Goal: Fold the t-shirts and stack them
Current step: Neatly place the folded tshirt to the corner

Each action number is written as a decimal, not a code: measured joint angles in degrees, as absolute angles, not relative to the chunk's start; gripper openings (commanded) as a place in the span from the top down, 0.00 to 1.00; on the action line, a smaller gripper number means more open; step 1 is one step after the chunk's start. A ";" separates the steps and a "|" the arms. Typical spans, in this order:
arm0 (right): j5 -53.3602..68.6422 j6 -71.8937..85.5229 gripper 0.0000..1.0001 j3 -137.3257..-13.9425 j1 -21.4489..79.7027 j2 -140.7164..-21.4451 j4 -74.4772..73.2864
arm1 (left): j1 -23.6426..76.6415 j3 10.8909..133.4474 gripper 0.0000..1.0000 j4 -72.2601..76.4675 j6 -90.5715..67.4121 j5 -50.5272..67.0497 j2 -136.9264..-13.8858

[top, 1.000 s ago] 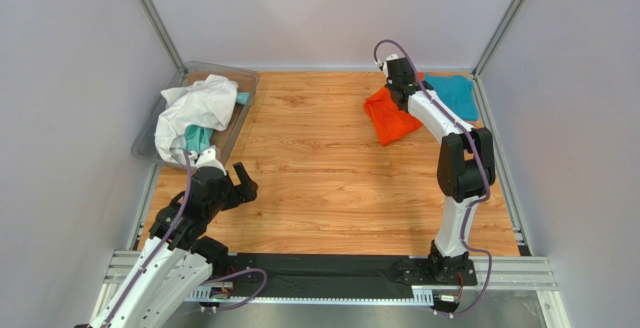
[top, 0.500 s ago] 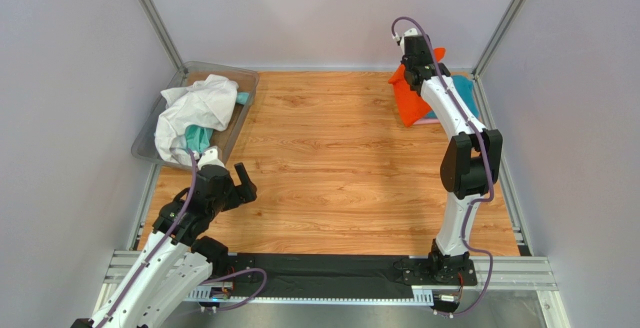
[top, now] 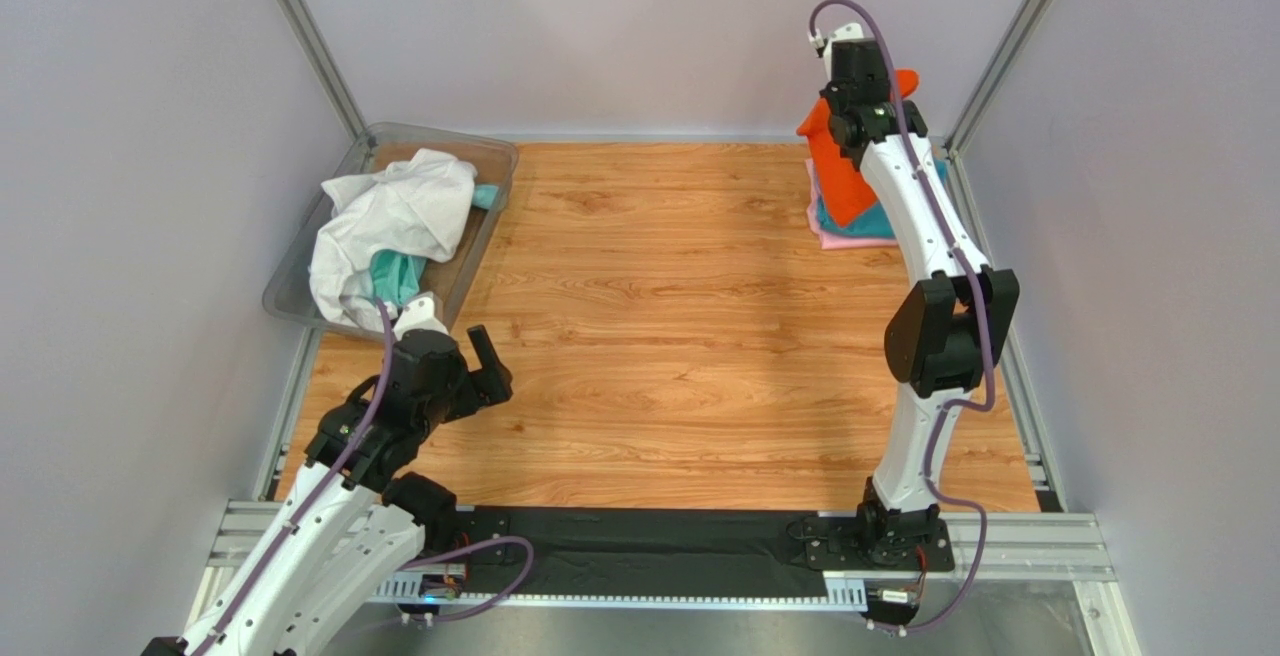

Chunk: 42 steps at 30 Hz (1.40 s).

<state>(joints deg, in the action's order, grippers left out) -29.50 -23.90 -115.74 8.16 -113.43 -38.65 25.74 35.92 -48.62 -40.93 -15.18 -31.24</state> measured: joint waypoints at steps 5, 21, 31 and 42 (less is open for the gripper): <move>-28.73 -23.29 1.00 -117.30 7.94 -113.43 -40.16 | 25.74 35.92 0.00 -48.62 -41.06 -15.22 -31.24; -28.18 -22.24 1.00 -118.98 7.09 -119.00 -41.10 | 25.74 35.92 0.00 -48.64 -41.12 -15.62 -32.42; -27.40 -20.27 1.00 -121.97 3.81 -122.61 -41.32 | 25.74 35.92 0.00 -48.75 -41.25 -15.99 -33.19; -23.86 -15.81 1.00 -125.03 -1.56 -129.08 -41.28 | 25.74 35.94 0.00 -48.99 -41.34 -17.06 -34.63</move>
